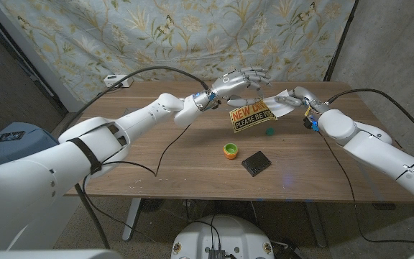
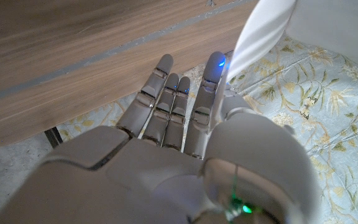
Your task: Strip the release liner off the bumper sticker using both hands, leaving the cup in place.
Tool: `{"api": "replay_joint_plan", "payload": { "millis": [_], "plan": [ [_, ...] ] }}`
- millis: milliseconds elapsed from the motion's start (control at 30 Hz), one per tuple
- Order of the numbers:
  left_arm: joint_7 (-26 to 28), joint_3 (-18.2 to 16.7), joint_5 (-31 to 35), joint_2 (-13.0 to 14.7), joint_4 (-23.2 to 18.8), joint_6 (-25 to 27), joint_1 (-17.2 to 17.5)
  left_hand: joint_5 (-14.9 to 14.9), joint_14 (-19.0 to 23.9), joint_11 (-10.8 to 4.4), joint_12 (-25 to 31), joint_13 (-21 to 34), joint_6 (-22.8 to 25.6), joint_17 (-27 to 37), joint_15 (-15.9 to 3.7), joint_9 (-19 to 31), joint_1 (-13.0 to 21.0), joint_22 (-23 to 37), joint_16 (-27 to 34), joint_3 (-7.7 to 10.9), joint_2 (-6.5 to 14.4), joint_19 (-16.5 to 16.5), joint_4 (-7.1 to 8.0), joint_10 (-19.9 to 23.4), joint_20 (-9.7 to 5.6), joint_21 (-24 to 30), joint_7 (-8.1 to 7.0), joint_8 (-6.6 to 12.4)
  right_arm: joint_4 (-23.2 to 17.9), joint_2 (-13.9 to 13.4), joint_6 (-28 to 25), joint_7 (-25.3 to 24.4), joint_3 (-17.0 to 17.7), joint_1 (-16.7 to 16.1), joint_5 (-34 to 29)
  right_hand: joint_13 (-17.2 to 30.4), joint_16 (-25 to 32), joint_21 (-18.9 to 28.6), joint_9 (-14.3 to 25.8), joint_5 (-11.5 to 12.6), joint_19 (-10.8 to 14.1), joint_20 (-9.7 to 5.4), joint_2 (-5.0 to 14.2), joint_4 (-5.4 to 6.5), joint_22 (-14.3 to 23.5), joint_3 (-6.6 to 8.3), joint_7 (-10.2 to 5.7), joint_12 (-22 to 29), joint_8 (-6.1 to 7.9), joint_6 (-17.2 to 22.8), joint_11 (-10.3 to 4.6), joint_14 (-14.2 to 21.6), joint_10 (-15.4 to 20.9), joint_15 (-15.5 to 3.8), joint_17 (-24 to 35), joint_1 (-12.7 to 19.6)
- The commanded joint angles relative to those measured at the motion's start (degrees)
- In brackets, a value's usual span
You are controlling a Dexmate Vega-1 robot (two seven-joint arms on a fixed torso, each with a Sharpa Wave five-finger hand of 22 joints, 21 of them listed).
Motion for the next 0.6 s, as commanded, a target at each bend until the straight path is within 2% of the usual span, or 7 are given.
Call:
{"api": "replay_joint_plan", "payload": {
  "millis": [33, 600],
  "plan": [
    [0.0, 0.5, -1.2, 1.0, -1.7, 0.5, 0.6, 0.0, -0.6, -0.04, 0.0, 0.2, 0.6, 0.0, -0.90, 1.6, -0.1, 0.2, 0.0, 0.32, 0.4, 0.0, -0.14, 0.0, 0.06, -0.4, 0.13, 4.76, 0.3, -0.2, -0.7, -0.3, 0.1, 0.4, -0.5, 0.4, -0.1, 0.0, 0.1, 0.3, 0.4, -0.11, 0.10, 0.18, 0.2, -0.05, 0.16, -0.3, 0.29, -0.4, 0.08, 0.5, 0.6, -1.05, 0.1, 0.7],
    [0.0, 3.0, -4.8, 3.6, -5.2, 2.2, 0.9, -0.1, -0.5, -0.06, -0.1, 0.2, 0.6, 0.0, -0.94, 1.6, -0.3, 0.2, 0.0, 0.43, 0.2, -0.1, -0.16, 0.1, 0.09, -0.4, 0.02, 4.91, 0.1, -0.5, -1.3, -0.5, 0.0, 0.6, -1.2, 0.6, -0.4, -0.1, -0.1, 0.4, 0.5, -0.13, 0.12, 0.32, 0.2, -0.20, 0.23, -0.5, 0.44, -0.5, 0.00, 0.6, 0.8, -1.20, 0.1, 0.7]
  ]
}}
